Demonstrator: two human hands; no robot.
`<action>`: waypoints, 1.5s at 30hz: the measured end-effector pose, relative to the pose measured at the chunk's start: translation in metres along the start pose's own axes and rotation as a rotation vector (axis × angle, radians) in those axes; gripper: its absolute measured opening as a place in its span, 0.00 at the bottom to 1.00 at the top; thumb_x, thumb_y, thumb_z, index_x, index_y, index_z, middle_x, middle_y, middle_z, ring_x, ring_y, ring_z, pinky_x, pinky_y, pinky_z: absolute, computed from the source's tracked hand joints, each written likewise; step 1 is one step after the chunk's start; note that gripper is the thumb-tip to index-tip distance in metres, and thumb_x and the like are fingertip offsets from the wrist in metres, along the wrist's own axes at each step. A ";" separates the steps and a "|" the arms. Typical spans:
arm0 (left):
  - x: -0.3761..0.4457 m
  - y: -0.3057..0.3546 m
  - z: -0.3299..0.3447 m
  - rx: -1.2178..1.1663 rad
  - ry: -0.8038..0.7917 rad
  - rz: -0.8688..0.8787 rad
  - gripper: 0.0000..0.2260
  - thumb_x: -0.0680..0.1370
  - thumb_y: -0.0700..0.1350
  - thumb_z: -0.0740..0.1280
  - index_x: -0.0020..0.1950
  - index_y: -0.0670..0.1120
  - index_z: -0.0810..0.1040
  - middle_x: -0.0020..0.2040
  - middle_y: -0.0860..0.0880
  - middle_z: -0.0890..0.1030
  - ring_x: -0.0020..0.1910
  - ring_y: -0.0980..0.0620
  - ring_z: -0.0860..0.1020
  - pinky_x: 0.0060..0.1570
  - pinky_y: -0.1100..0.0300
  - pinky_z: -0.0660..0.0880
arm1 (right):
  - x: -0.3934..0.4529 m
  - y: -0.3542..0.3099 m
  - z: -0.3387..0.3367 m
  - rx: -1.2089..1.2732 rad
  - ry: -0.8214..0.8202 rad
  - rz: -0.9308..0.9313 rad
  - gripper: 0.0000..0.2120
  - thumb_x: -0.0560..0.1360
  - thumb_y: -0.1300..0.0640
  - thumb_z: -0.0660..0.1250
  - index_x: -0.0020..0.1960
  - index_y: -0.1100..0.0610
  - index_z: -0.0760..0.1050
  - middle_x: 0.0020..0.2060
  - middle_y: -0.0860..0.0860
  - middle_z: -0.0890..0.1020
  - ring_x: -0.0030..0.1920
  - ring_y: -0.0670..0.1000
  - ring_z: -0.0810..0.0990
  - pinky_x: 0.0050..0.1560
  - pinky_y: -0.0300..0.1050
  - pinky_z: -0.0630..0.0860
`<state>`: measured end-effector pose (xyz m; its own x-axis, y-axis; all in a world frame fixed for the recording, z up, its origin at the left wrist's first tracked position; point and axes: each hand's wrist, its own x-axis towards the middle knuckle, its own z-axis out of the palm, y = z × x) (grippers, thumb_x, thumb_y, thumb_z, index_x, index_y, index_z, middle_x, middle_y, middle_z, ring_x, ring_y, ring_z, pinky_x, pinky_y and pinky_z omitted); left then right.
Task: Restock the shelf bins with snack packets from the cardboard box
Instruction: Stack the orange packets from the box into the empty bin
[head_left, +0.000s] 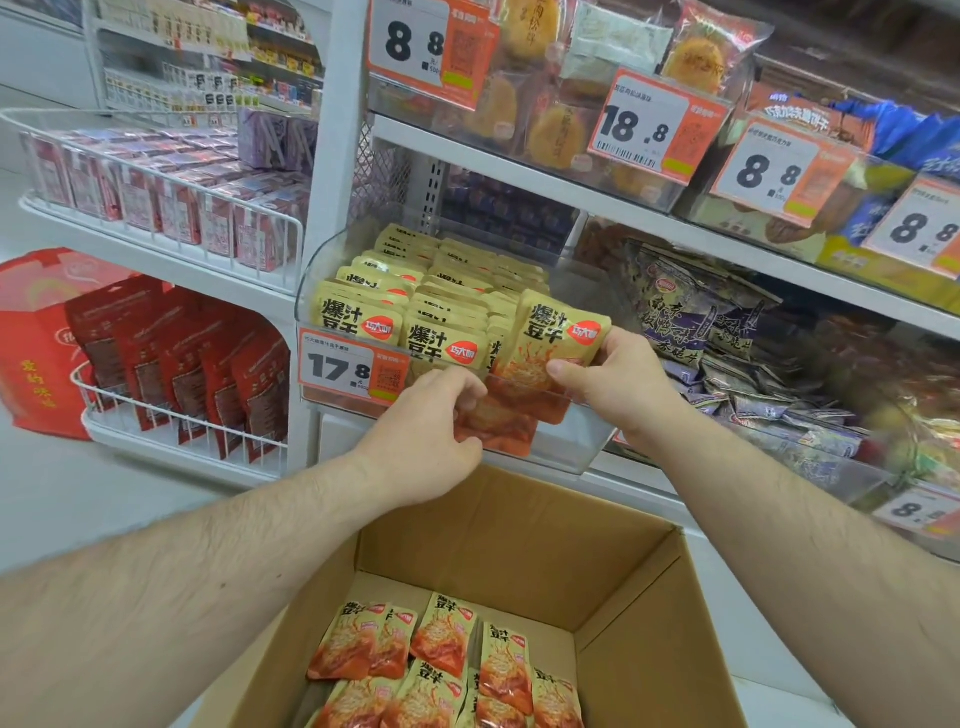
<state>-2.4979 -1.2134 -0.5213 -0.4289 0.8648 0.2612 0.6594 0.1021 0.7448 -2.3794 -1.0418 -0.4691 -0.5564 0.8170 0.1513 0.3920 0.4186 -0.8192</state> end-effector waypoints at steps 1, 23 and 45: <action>0.000 0.000 0.001 0.005 -0.003 0.001 0.17 0.76 0.42 0.69 0.61 0.54 0.69 0.55 0.55 0.72 0.55 0.56 0.72 0.57 0.62 0.69 | 0.000 0.000 0.002 -0.011 -0.009 0.002 0.10 0.71 0.61 0.76 0.48 0.50 0.80 0.44 0.49 0.85 0.47 0.53 0.84 0.51 0.53 0.81; 0.005 -0.013 -0.002 0.526 0.175 0.064 0.17 0.73 0.43 0.66 0.61 0.52 0.75 0.71 0.51 0.61 0.71 0.48 0.53 0.72 0.53 0.54 | 0.005 -0.026 -0.005 -0.633 -0.080 -0.248 0.17 0.76 0.51 0.70 0.64 0.53 0.79 0.55 0.51 0.83 0.49 0.49 0.80 0.49 0.35 0.71; 0.002 -0.019 -0.004 0.504 0.169 0.109 0.16 0.73 0.42 0.66 0.61 0.49 0.77 0.71 0.51 0.61 0.72 0.49 0.52 0.73 0.55 0.54 | 0.013 -0.037 -0.002 -0.874 -0.287 -0.357 0.15 0.78 0.56 0.69 0.64 0.56 0.80 0.63 0.50 0.81 0.66 0.50 0.75 0.55 0.31 0.62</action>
<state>-2.5138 -1.2153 -0.5321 -0.4073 0.7966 0.4467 0.9022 0.2750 0.3323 -2.3999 -1.0457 -0.4357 -0.8586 0.5071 0.0752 0.5058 0.8619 -0.0368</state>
